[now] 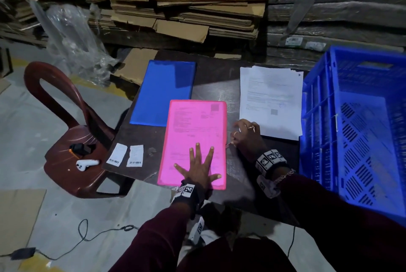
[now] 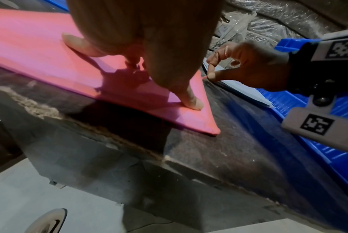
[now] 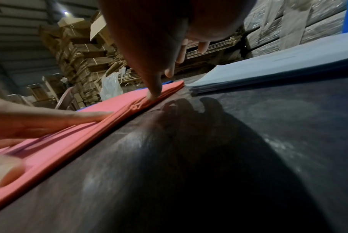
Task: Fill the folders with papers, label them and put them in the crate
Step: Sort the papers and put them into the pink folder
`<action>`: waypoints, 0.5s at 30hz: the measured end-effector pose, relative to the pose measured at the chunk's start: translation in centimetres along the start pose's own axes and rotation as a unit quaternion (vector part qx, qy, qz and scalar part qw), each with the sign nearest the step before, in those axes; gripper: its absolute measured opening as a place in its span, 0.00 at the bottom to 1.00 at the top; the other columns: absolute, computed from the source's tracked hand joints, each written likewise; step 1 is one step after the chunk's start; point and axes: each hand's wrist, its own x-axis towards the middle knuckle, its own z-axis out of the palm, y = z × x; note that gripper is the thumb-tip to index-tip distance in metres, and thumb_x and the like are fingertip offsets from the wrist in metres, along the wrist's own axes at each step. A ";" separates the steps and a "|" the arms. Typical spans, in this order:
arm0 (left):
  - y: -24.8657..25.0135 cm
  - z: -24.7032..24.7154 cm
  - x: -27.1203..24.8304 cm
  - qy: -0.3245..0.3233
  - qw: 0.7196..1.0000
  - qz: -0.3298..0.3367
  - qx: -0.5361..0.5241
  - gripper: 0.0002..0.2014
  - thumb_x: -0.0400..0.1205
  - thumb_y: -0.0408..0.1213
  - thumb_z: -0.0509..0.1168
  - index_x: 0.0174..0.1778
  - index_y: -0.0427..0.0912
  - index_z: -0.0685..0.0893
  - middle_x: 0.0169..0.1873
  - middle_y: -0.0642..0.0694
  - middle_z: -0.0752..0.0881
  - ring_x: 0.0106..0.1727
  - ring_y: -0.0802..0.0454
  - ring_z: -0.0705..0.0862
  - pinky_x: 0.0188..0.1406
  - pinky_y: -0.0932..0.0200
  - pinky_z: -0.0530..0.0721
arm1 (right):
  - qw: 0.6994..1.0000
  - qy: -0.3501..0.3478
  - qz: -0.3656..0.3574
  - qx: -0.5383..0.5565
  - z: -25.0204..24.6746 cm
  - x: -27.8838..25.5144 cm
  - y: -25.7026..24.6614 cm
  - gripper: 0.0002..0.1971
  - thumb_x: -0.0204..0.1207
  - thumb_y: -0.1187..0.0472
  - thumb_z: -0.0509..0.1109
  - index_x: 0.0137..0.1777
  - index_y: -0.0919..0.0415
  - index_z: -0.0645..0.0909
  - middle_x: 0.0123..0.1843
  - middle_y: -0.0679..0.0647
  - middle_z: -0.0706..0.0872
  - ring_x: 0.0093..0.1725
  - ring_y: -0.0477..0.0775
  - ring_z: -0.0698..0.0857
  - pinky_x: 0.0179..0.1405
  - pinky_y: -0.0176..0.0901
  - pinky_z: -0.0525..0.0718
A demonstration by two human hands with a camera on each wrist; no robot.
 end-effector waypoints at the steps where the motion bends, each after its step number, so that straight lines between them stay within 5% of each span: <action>1: 0.1 -0.2 0.0 -0.003 1.000 -0.001 -0.004 0.63 0.48 0.88 0.27 0.83 0.68 0.49 0.85 0.46 0.37 0.84 0.39 0.36 0.59 0.12 0.28 | 1.000 0.023 0.000 0.011 -0.2 0.3 0.2 0.02 0.69 0.57 0.75 0.38 0.52 0.85 0.61 0.52 0.82 0.66 0.55 0.77 0.59 0.54 0.66; 4: 0.3 -0.7 -0.3 -0.012 1.000 0.003 -0.005 0.64 0.47 0.88 0.26 0.83 0.68 0.49 0.84 0.46 0.35 0.85 0.38 0.35 0.58 0.15 0.26 | 0.998 0.063 -0.015 0.013 -0.5 1.4 0.5 0.04 0.70 0.59 0.74 0.37 0.57 0.84 0.60 0.58 0.83 0.63 0.61 0.81 0.56 0.57 0.70; 10: -0.2 -0.2 -0.2 -0.034 0.999 -0.002 0.019 0.59 0.48 0.87 0.28 0.81 0.74 0.42 0.84 0.49 0.30 0.85 0.39 0.34 0.59 0.08 0.33 | 0.998 0.015 0.063 0.019 -1.7 3.8 0.7 0.06 0.71 0.56 0.69 0.44 0.54 0.85 0.65 0.56 0.80 0.69 0.59 0.77 0.65 0.58 0.67; 15: 0.1 -0.9 -0.6 -0.004 1.000 0.011 -0.008 0.58 0.56 0.87 0.29 0.82 0.65 0.62 0.85 0.42 0.48 0.83 0.51 0.27 0.60 0.14 0.28 | 0.992 -0.050 0.118 -0.006 -2.3 7.2 1.3 0.10 0.72 0.52 0.70 0.52 0.50 0.85 0.70 0.52 0.76 0.73 0.55 0.70 0.66 0.54 0.62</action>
